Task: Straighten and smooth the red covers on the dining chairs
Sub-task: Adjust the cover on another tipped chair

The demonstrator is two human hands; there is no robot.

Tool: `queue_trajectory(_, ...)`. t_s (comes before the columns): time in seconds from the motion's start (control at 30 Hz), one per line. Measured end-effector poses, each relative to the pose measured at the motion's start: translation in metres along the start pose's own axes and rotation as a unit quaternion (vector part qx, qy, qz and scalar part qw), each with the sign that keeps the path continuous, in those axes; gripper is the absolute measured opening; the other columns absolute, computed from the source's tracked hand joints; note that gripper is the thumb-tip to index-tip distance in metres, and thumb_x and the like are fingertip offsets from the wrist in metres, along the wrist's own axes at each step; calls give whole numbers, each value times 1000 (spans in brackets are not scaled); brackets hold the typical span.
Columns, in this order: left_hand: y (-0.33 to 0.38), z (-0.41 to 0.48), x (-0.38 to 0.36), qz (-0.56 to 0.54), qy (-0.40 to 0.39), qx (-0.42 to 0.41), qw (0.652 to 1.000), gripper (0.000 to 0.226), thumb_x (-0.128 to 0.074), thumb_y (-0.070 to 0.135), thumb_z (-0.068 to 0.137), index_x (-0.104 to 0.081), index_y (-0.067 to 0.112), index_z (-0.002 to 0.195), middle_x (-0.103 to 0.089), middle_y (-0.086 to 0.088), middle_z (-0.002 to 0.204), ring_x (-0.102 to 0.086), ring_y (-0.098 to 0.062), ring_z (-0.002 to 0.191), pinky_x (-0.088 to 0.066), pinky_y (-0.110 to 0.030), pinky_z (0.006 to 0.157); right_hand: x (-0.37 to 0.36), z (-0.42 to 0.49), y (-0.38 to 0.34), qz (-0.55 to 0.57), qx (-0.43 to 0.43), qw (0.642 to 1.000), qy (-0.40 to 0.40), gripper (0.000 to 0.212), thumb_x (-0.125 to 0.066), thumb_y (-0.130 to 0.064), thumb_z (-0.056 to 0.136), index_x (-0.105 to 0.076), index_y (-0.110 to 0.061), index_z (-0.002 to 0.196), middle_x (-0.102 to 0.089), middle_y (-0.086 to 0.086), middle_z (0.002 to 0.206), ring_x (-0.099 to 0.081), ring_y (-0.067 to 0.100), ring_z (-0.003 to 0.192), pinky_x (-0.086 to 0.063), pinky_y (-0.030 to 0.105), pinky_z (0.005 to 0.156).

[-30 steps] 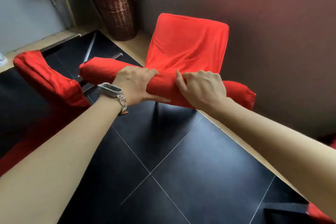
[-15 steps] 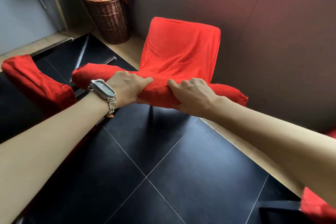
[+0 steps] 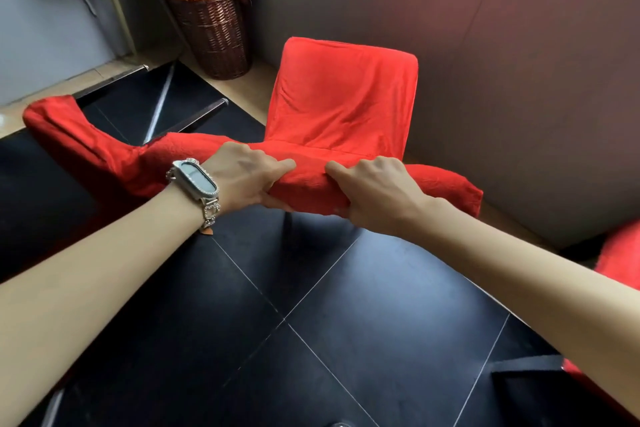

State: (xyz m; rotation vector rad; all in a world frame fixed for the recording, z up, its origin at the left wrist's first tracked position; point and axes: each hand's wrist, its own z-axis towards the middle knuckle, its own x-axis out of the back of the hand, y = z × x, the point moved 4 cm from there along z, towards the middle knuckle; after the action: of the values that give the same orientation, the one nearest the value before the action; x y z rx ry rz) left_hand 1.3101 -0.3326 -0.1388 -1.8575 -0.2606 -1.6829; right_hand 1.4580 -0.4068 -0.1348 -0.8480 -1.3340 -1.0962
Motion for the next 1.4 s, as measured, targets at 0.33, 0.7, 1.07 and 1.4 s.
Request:
queue_trajectory(0.33,-25,14,35,-124,106,72,984,88,-18,90,64,-56,17,94,-65,-4,92,-61,-30,90,-42,-36,71,36,10,30,57,-99,988,101,63,-37,-87,70,-47,-25,79,-67,4,78,-64,31,77,-27,31,59)
queue_trajectory(0.7,-40,94,44,-161,388,393,818,34,-43,19,94,-63,-3,76,-64,-22,76,-59,-37,81,-34,-41,92,38,71,86,33,-276,926,257,42,-29,-35,98,-61,-19,75,-70,1,84,-59,26,84,-31,35,84)
queue_trajectory(1.07,-69,153,49,-117,466,369,796,21,-53,7,87,-58,0,69,-60,-17,68,-59,-36,69,-30,-38,84,40,115,136,40,-296,891,343,37,-44,-28,93,-55,-17,59,-64,1,62,-58,26,67,-32,34,74)
queue_trajectory(1.4,-103,215,49,-108,497,361,781,27,-45,13,88,-61,0,70,-61,-16,69,-59,-36,70,-31,-38,84,39,166,189,33,-316,904,286,39,-27,-34,97,-52,-22,69,-69,-2,79,-58,21,82,-28,31,82)
